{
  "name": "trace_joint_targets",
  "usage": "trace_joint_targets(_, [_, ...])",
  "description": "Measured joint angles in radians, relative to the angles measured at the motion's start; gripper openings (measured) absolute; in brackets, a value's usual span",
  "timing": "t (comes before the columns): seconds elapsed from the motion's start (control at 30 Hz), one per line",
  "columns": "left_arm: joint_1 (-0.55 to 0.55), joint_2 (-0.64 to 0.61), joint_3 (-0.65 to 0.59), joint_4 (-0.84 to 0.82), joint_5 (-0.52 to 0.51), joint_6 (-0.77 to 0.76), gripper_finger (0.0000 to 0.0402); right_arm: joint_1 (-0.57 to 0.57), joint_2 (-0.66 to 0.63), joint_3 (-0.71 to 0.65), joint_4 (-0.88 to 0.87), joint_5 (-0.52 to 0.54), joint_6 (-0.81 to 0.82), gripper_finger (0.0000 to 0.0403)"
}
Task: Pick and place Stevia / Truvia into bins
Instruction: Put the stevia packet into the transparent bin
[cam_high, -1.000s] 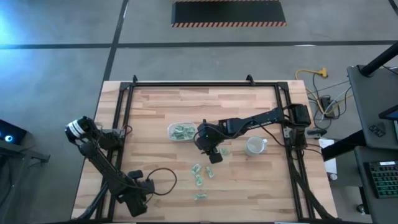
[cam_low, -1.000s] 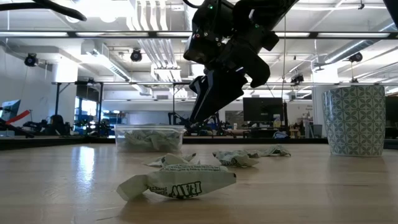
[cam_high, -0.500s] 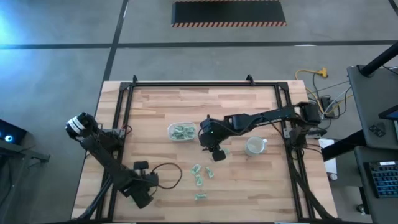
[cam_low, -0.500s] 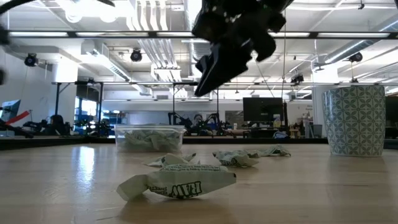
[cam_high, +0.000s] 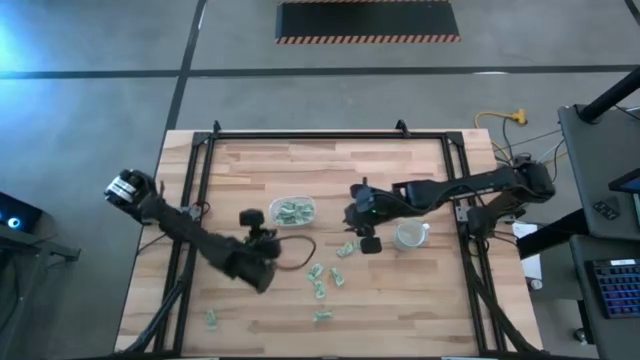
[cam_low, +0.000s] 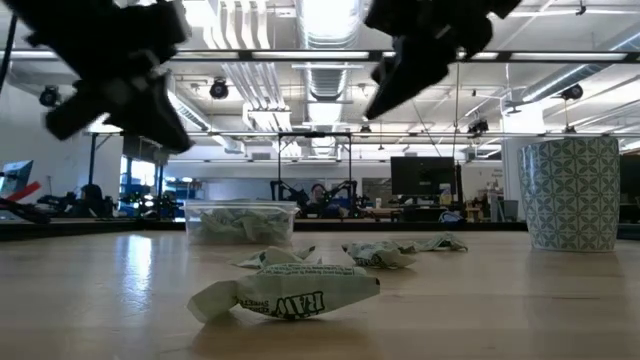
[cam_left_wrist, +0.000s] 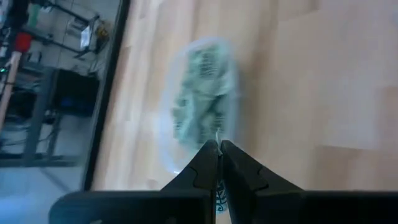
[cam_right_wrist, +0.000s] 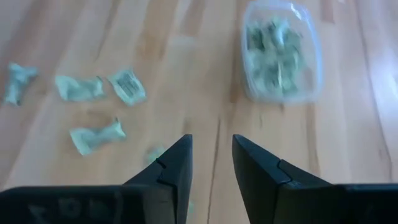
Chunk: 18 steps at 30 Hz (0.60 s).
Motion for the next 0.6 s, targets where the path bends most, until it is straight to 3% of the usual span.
trace_joint_targets(0.23, [0.199, -0.007, -0.003, 0.11, 0.036, 0.219, 0.0, 0.02, -0.115, -0.181, 0.087, 0.075, 0.064, 0.0104])
trace_joint_targets(0.4, [0.334, -0.007, -0.003, 0.261, 0.168, 0.356, 0.0, 0.02, -0.185, -0.28, 0.207, 0.095, 0.037, 0.0104])
trace_joint_targets(0.6, [0.485, -0.007, -0.004, 0.312, 0.354, 0.383, 0.0, 0.02, -0.241, -0.358, 0.325, 0.099, -0.004, 0.0104])
